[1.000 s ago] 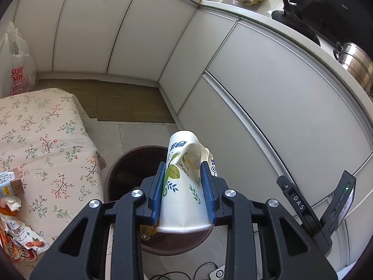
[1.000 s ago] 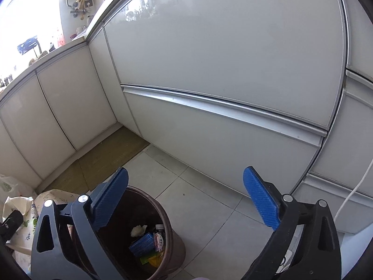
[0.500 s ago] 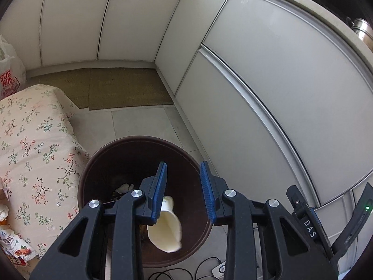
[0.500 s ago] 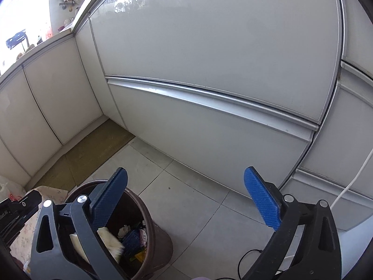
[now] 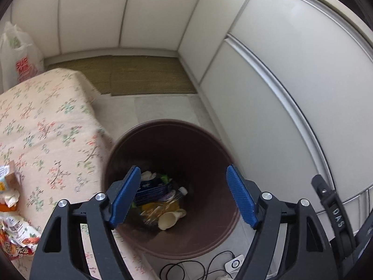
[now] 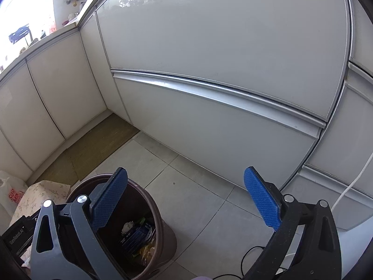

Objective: Collect trash
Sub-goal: 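Release the paper cup into the brown bin with the left gripper, then grasp the blue-and-white milk carton with the left gripper, then lift the milk carton with the left gripper while the right gripper grasps another white tissue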

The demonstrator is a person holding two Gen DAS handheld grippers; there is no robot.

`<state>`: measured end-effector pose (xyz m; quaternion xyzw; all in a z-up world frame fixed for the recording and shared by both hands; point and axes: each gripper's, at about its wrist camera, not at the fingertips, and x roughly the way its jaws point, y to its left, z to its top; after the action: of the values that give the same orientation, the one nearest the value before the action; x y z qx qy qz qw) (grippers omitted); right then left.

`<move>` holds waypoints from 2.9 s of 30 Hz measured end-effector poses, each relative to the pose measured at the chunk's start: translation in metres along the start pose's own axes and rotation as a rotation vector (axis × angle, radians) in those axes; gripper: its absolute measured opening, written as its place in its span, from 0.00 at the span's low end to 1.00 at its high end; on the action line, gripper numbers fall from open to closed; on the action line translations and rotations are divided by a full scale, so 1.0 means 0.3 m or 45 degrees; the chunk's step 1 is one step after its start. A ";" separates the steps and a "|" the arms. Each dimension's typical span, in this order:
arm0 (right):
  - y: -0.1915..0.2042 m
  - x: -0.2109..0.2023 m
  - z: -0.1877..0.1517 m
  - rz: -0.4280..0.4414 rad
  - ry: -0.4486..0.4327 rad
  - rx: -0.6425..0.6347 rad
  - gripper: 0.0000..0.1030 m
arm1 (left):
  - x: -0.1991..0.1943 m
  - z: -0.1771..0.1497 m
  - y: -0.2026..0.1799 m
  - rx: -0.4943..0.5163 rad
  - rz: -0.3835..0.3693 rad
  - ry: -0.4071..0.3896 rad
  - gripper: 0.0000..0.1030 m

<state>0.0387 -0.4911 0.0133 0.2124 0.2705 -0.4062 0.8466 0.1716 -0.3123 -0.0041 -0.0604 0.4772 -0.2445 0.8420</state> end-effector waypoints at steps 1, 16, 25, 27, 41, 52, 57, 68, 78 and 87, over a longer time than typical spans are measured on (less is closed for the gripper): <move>0.011 -0.001 -0.002 0.009 0.004 -0.004 0.93 | -0.002 -0.002 0.021 -0.006 0.019 -0.001 0.72; 0.368 -0.088 -0.118 0.177 0.037 -0.249 0.93 | -0.165 -0.017 0.396 -0.141 0.217 -0.101 0.74; 0.635 -0.163 -0.233 0.338 0.090 -0.430 0.93 | -0.276 -0.016 0.644 -0.227 0.318 -0.115 0.74; 0.696 -0.173 -0.270 0.366 0.113 -0.485 0.93 | -0.288 -0.007 0.698 -0.215 0.366 -0.079 0.74; 0.967 -0.215 -0.441 0.445 0.162 -0.728 0.93 | -0.154 0.029 0.943 0.016 0.515 0.357 0.74; 0.992 -0.194 -0.428 0.445 0.184 -0.649 0.93 | -0.002 0.048 0.961 0.152 0.354 0.647 0.75; 0.994 -0.180 -0.424 0.450 0.203 -0.627 0.93 | 0.015 0.036 0.929 0.239 0.288 0.718 0.75; 1.007 -0.188 -0.440 0.463 0.222 -0.667 0.93 | -0.042 -0.015 0.903 0.346 0.364 0.669 0.69; 1.100 -0.238 -0.535 0.622 0.338 -0.867 0.93 | -0.427 -0.033 1.126 -0.189 0.252 0.207 0.69; 1.266 -0.088 -0.775 0.839 1.012 -0.980 0.93 | -0.691 -0.369 1.353 -0.721 -0.024 -0.078 0.69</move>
<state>0.2633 -0.1212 -0.0946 0.0999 0.6105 0.1111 0.7778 0.1350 0.1540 -0.0392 -0.3051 0.5001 -0.1073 0.8033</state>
